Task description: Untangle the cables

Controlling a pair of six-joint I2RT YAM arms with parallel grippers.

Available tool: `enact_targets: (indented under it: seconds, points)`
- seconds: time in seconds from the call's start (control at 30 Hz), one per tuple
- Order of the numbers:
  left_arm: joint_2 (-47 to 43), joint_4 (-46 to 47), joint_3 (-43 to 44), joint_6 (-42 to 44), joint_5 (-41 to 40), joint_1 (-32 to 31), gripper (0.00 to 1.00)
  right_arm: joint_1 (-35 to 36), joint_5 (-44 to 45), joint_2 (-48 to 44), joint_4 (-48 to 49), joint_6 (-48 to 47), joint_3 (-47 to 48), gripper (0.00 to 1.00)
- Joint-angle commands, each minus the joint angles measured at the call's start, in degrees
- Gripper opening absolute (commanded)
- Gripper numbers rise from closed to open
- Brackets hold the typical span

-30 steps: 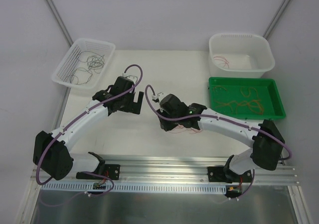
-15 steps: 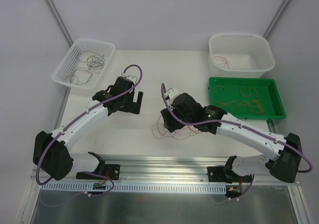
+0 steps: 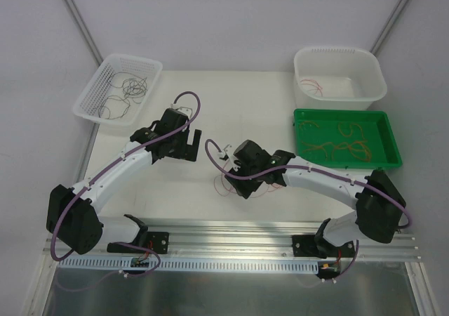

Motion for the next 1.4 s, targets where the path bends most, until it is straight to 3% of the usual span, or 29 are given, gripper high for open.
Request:
enact_targets:
  seconds: [0.0,0.03,0.13,0.17,0.23,0.27,0.47,0.53,0.63,0.97,1.17,1.37]
  points:
    - [-0.2,0.2,0.0,0.0,-0.3,-0.2,0.99,-0.6,-1.5,3.0,3.3,-3.1,-0.2,0.58]
    - [-0.3,0.2,0.0,0.1,-0.3,-0.2,0.99,-0.8,-1.4,4.4,3.7,-3.2,-0.1,0.56]
    - [-0.7,0.2,-0.1,0.1,-0.1,-0.3,0.99,-0.9,-1.8,5.1,2.1,-3.4,1.6,0.36]
    - [-0.7,0.2,-0.1,0.1,-0.1,-0.2,0.99,-0.9,-2.0,4.8,1.0,-3.5,2.4,0.18]
    - [-1.2,0.2,-0.1,0.0,0.0,-0.3,0.99,-1.0,-1.5,3.2,-2.5,-3.6,4.2,0.03]
    - [-1.4,0.1,-0.1,0.0,0.0,-0.2,0.99,-1.0,-1.0,0.8,-3.8,-3.8,6.5,0.01]
    - [-3.2,0.3,0.0,-0.3,0.7,-0.3,0.99,-0.9,7.0,-8.0,-15.7,-6.8,20.5,0.01]
    - [-4.3,0.6,-0.1,-0.3,0.7,-0.3,0.99,-1.0,11.8,-8.9,-19.9,-8.0,29.7,0.01]
    - [-5.7,1.3,-0.6,-0.1,0.0,-0.3,0.99,-0.9,16.4,-10.2,-19.3,-9.2,39.3,0.01]
    - [-13.5,7.7,-3.9,1.8,4.5,-0.3,0.99,-0.9,20.7,-9.6,-4.2,-11.8,51.4,0.01]
    - [-21.6,19.2,-9.3,0.5,19.4,-0.3,0.99,-0.9,17.2,-5.6,-5.8,-11.5,54.9,0.01]
    - [-20.1,33.1,-13.1,-8.1,28.5,-1.9,0.99,-1.0,14.0,-5.1,-6.1,-10.6,54.0,0.01]
